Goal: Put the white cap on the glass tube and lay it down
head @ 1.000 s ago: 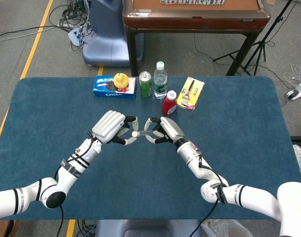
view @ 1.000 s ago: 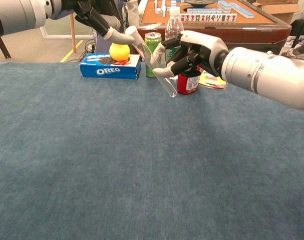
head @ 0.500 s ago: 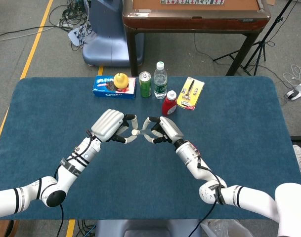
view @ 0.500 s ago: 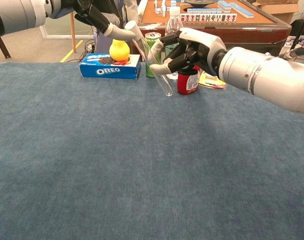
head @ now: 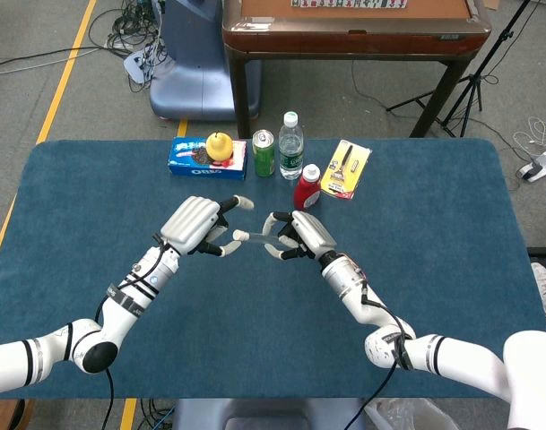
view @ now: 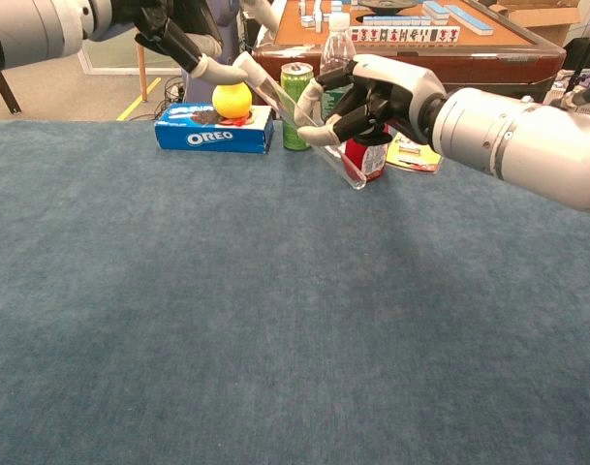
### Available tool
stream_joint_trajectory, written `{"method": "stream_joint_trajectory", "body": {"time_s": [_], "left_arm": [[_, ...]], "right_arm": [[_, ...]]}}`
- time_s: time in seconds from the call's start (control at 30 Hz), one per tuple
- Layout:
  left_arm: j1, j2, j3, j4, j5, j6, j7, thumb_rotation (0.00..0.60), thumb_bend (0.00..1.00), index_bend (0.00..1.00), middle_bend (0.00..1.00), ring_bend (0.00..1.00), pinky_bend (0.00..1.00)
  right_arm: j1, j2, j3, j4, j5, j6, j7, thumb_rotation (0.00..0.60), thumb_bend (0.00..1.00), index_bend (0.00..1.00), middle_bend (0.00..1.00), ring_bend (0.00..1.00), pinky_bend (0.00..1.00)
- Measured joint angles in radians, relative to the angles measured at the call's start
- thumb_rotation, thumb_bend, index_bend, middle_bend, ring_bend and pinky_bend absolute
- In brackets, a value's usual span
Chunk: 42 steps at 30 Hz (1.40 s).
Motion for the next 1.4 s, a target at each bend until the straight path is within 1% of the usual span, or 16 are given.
{"method": "stream_joint_trajectory", "body": {"time_s": [0.07,0.13,0.33,0.53,0.67,0.93,0.97,1.0,1.03,1.07,1.1,1.17,1.3,1.33,1.37,1.4], "left_arm": [[0.004,0.007,0.002,-0.001,-0.004,0.003,0.008,0.6,0.25,0.02,0.91,0.97,1.0],[0.009,0.016,0.005,-0.005,-0.006,0.006,0.011,0.6,0.25,0.0,0.89,0.94,1.0],[0.044,0.052,0.023,-0.012,0.002,0.039,0.025,0.6,0.25,0.0,0.83,0.86,1.0],[0.094,0.067,0.05,0.0,0.019,0.095,0.046,0.6,0.25,0.0,0.77,0.75,1.0],[0.119,0.069,0.063,0.012,0.028,0.127,0.062,0.6,0.25,0.0,0.73,0.7,1.0],[0.161,0.066,0.076,0.019,0.061,0.171,0.047,0.6,0.25,0.0,0.7,0.66,1.0],[0.166,0.069,0.076,0.018,0.064,0.176,0.046,0.6,0.25,0.0,0.7,0.66,1.0],[0.171,0.073,0.077,0.014,0.069,0.181,0.045,0.6,0.25,0.0,0.69,0.66,1.0],[0.175,0.077,0.077,0.011,0.072,0.183,0.044,0.6,0.25,0.0,0.69,0.66,1.0],[0.18,0.081,0.077,0.008,0.075,0.185,0.043,0.6,0.25,0.0,0.69,0.65,1.0],[0.182,0.083,0.078,0.006,0.077,0.187,0.042,0.6,0.25,0.0,0.68,0.65,1.0],[0.188,0.084,0.078,0.004,0.08,0.19,0.042,0.6,0.25,0.0,0.68,0.65,1.0],[0.192,0.083,0.078,0.005,0.082,0.187,0.04,0.6,0.25,0.0,0.68,0.65,1.0],[0.193,0.083,0.078,0.004,0.081,0.183,0.038,0.6,0.25,0.0,0.68,0.65,1.0],[0.193,0.084,0.078,0.003,0.081,0.177,0.034,0.6,0.25,0.0,0.68,0.64,1.0],[0.193,0.085,0.078,0.002,0.08,0.173,0.028,0.6,0.25,0.0,0.68,0.64,1.0]], "right_arm": [[0.001,0.018,-0.003,-0.011,0.01,-0.008,-0.025,0.6,0.53,0.91,1.0,1.0,1.0],[0.002,0.044,-0.008,-0.026,0.024,-0.02,-0.062,0.6,0.53,0.92,1.0,1.0,1.0],[0.013,0.116,-0.035,-0.069,0.094,-0.062,-0.193,0.6,0.53,0.92,1.0,1.0,1.0],[0.045,0.129,-0.072,-0.077,0.197,-0.092,-0.32,0.6,0.53,0.92,1.0,1.0,1.0],[0.07,0.081,-0.09,-0.039,0.253,-0.097,-0.37,0.6,0.53,0.92,1.0,1.0,1.0],[0.116,-0.087,-0.115,0.115,0.303,-0.092,-0.441,0.6,0.53,0.92,1.0,1.0,1.0],[0.12,-0.104,-0.116,0.132,0.308,-0.092,-0.447,0.6,0.53,0.91,1.0,1.0,1.0],[0.126,-0.126,-0.117,0.154,0.313,-0.091,-0.455,0.6,0.53,0.88,1.0,1.0,1.0],[0.129,-0.141,-0.119,0.168,0.315,-0.09,-0.462,0.6,0.51,0.84,1.0,1.0,1.0],[0.132,-0.153,-0.12,0.181,0.316,-0.088,-0.469,0.6,0.47,0.76,1.0,1.0,1.0],[0.136,-0.167,-0.121,0.192,0.318,-0.087,-0.478,0.6,0.45,0.73,1.0,1.0,1.0],[0.14,-0.178,-0.12,0.2,0.322,-0.088,-0.488,0.6,0.37,0.61,1.0,1.0,1.0],[0.146,-0.185,-0.118,0.202,0.338,-0.095,-0.511,0.6,0.26,0.47,1.0,1.0,1.0],[0.147,-0.186,-0.118,0.202,0.343,-0.097,-0.519,0.6,0.2,0.41,1.0,1.0,1.0],[0.148,-0.185,-0.119,0.201,0.35,-0.099,-0.527,0.6,0.12,0.34,1.0,1.0,1.0],[0.15,-0.184,-0.119,0.199,0.36,-0.1,-0.538,0.6,0.08,0.3,1.0,1.0,1.0]]}}
